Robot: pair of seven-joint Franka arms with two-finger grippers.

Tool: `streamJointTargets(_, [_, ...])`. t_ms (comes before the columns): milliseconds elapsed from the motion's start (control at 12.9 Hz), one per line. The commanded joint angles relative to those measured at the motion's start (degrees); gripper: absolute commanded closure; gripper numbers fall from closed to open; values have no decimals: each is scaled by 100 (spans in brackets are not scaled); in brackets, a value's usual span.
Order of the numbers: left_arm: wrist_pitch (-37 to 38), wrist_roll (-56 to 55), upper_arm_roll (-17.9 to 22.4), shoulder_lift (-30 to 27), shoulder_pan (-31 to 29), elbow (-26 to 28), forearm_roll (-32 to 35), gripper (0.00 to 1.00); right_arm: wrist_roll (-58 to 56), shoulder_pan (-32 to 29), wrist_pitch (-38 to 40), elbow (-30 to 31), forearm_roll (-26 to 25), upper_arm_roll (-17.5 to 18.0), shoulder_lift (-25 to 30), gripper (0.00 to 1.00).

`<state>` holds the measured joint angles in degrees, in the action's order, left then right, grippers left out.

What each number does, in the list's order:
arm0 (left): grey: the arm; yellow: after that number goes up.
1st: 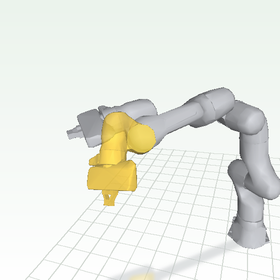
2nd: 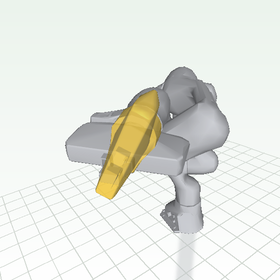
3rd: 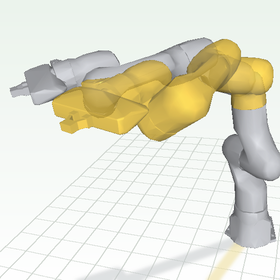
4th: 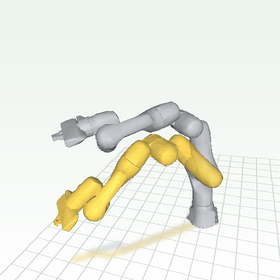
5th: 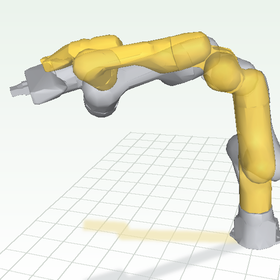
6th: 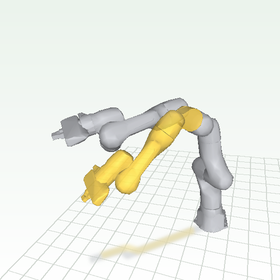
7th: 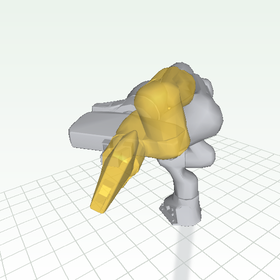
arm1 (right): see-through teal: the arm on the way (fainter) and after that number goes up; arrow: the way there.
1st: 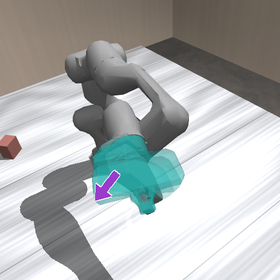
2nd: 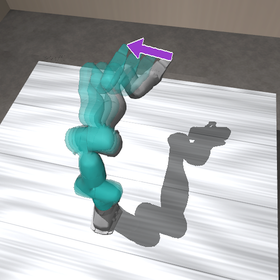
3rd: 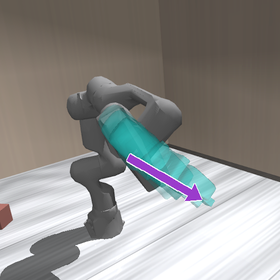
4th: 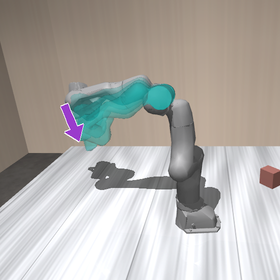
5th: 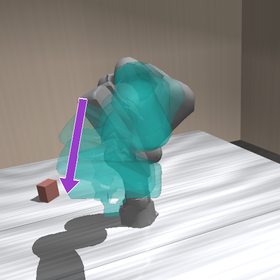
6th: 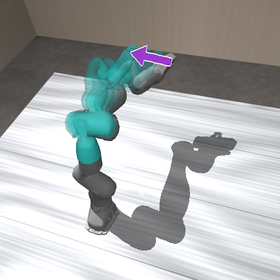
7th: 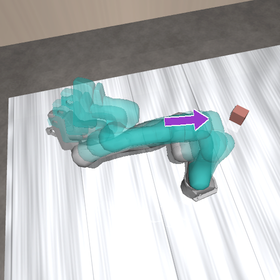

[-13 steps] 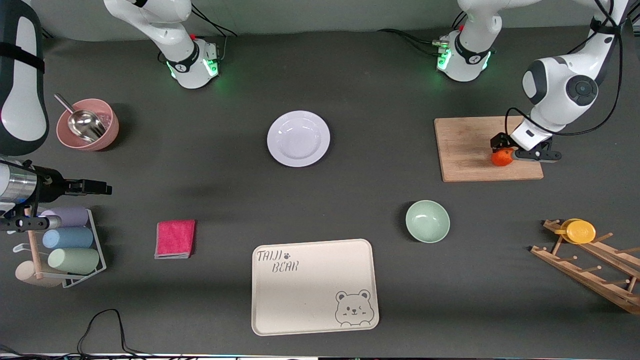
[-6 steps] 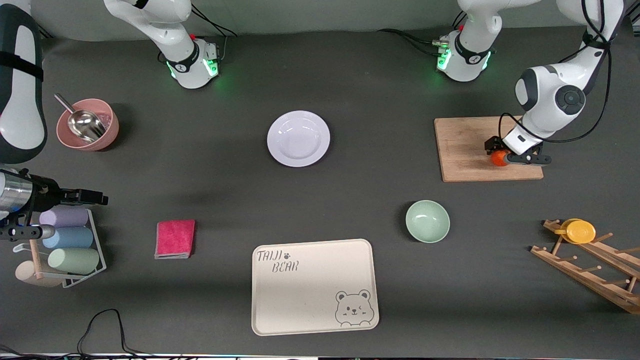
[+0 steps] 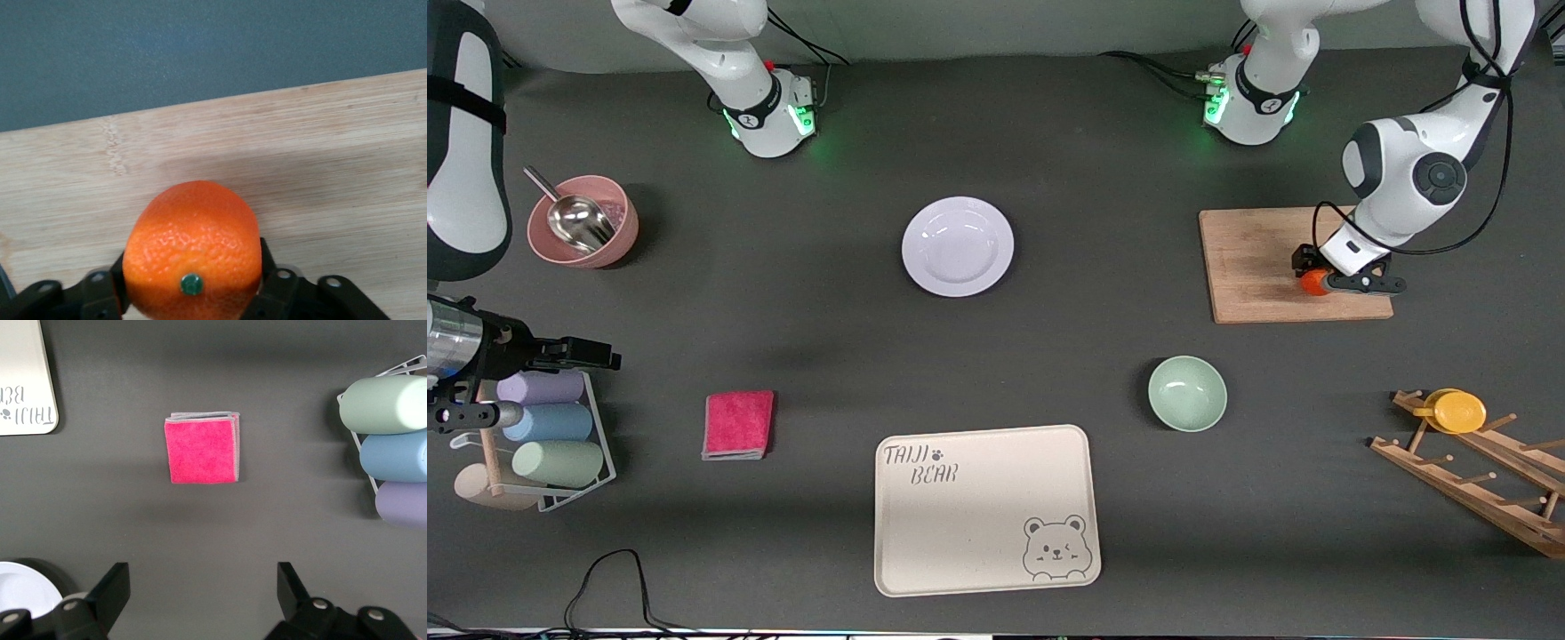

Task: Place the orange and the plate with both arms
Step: 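Close the left gripper on the orange and lift it, then carry the orange with the left gripper over the white plate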

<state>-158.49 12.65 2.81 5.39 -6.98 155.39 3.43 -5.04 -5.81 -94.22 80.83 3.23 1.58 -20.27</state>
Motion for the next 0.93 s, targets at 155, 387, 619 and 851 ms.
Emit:
streamJointTargets(155, [-42,89,0,6,13,-18,34,48,-502,273,61,-138,99,-53,-230,0])
streamJointTargets(387, [509,80,-17,-265,13,-324,34,51,-841,282,53,-173,424,-70,-214,0])
streamJointTargets(619, [2527,27,-35,-854,21,-1289,26,51,-603,273,88,-182,546,-62,-214,0])
streamJointTargets(851, [3954,45,-44,-1275,22,-2282,26,51,-603,300,88,-182,600,-62,-196,0])
